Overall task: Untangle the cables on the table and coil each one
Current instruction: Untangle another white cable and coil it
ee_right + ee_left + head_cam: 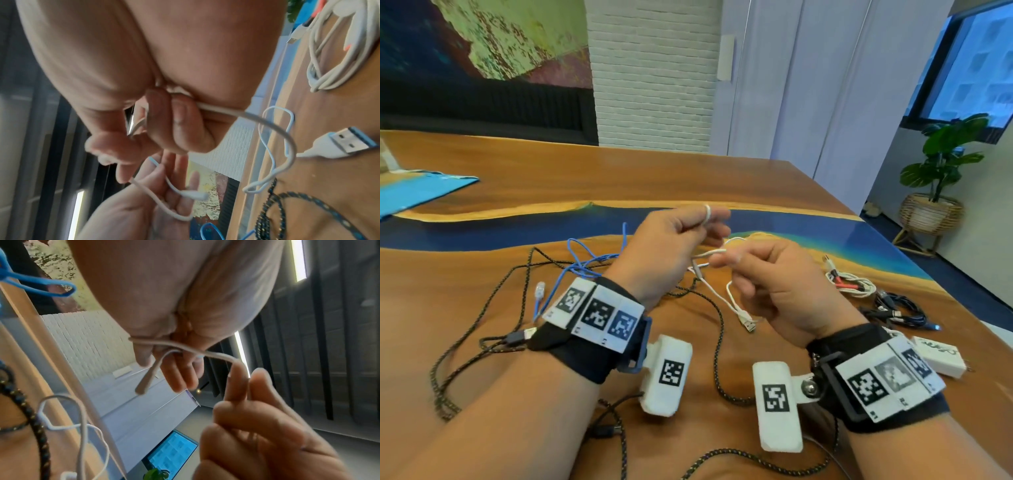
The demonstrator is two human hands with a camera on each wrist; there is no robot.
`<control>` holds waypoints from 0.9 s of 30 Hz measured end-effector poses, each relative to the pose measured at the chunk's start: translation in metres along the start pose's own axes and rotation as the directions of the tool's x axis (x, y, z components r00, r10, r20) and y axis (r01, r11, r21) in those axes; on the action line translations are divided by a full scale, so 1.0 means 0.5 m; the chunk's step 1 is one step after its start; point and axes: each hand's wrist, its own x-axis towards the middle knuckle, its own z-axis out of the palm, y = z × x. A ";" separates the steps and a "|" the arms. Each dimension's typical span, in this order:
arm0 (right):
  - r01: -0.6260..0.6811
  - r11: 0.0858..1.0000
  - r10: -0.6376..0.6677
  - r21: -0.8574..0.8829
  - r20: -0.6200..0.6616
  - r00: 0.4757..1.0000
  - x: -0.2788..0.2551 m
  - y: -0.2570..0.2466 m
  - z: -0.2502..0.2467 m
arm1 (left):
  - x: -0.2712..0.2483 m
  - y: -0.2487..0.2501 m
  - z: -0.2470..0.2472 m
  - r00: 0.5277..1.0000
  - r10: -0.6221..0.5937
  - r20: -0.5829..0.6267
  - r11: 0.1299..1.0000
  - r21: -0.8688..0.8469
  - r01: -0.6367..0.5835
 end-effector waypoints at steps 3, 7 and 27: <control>0.028 0.999 -0.021 0.044 -0.148 0.989 0.006 -0.006 -0.025 | -0.011 0.006 -0.001 0.974 -0.127 0.189 0.992 -0.003 0.130; 0.056 0.998 -0.056 -0.008 -0.281 0.958 0.007 0.003 -0.031 | -0.023 0.019 -0.001 0.910 -0.273 0.312 0.958 -0.001 0.287; 0.012 1.000 -0.012 -0.006 0.050 0.999 -0.001 0.005 0.018 | 0.003 -0.003 -0.002 0.995 -0.092 -0.028 0.991 -0.105 0.088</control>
